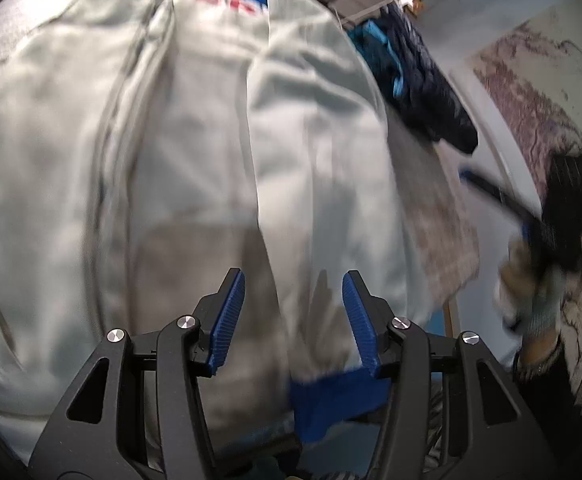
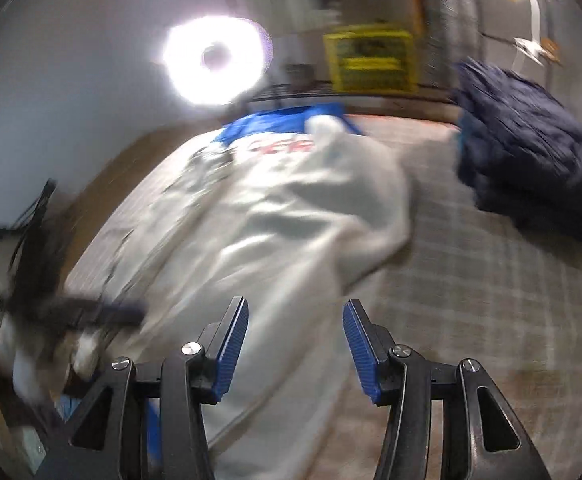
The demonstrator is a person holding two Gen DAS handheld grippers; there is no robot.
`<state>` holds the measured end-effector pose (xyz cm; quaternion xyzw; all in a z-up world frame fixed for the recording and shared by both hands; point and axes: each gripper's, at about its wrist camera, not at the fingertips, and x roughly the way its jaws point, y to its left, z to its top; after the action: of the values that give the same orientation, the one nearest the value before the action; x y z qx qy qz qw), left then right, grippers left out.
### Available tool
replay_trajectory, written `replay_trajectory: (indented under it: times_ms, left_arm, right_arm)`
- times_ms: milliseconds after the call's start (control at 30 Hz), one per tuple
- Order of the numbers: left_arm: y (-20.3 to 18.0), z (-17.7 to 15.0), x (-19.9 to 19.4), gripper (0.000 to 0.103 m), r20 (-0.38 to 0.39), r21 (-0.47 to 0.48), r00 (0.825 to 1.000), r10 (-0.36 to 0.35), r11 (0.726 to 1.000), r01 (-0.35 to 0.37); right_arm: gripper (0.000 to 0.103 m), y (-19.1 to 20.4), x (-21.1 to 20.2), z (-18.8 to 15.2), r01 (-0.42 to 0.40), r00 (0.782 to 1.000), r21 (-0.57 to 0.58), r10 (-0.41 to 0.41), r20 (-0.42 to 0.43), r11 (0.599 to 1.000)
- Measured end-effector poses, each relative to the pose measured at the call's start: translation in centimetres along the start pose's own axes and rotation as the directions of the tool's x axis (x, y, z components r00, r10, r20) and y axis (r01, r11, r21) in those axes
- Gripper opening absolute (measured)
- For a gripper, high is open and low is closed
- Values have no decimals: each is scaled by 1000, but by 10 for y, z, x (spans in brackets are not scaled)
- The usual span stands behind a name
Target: Fold large clothes
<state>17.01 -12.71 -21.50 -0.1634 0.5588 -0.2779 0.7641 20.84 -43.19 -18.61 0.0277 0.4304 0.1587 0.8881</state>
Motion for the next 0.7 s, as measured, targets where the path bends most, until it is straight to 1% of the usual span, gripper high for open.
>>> replay_trajectory:
  times_ms: [100,167,200,233,300,400,433,467,500,533,567,600,633,700]
  left_arm:
    - [-3,-12,13,52,-31,18,999,38,999,-37]
    - [-7,-16,15,52,-13,43,999,50,998,-49]
    - [-9,-16,15,50,-13,56,999,51,997,-50]
    - [-11,-16,16,33,-17,64,999,43,997,-42]
    - [-12,-17,21,9,-39,71,998,43,997,-41]
    - [-15,-21,28,3,-41,93,998,53,994,-49]
    - [-16,-22,28,2,-40,96,998,51,994,-47]
    - [-17,-23,27,1,-38,96,998,45,995,-41]
    - [-17,-24,25,1,-37,90,999,32,996,-29]
    - [-17,-24,23,0,-36,86,999,24,996,-21]
    - [-18,-25,19,0,-33,80,999,19,997,-16]
    - [-18,-26,16,0,-30,74,999,14,997,-12]
    - [-21,-28,11,0,-27,65,1000,-1,998,2]
    - [-31,-36,1,0,-18,74,1000,-22,997,23]
  right_arm:
    - [52,-35,21,11,-1,1000,107,3,-20,994]
    - [53,-57,40,19,-12,999,194,19,-34,981]
    - [53,-66,49,23,-16,999,231,25,-36,973]
    - [53,-74,51,23,-19,999,251,29,-37,968]
    - [53,-89,68,31,-10,999,293,23,-43,956]
    - [52,-108,92,40,-14,998,353,35,-55,936]
    - [49,-111,99,43,-16,997,367,41,-60,930]
    - [42,-116,108,46,-18,997,380,47,-68,925]
    - [24,-117,113,48,-28,996,387,58,-67,922]
    - [13,-118,119,50,-40,995,394,73,-68,918]
    - [9,-118,122,52,-39,995,396,73,-70,918]
    - [3,-117,123,54,-31,995,390,64,-72,920]
    - [0,-114,122,57,-9,996,375,41,-76,927]
    - [0,-106,113,71,26,998,328,-7,-61,944]
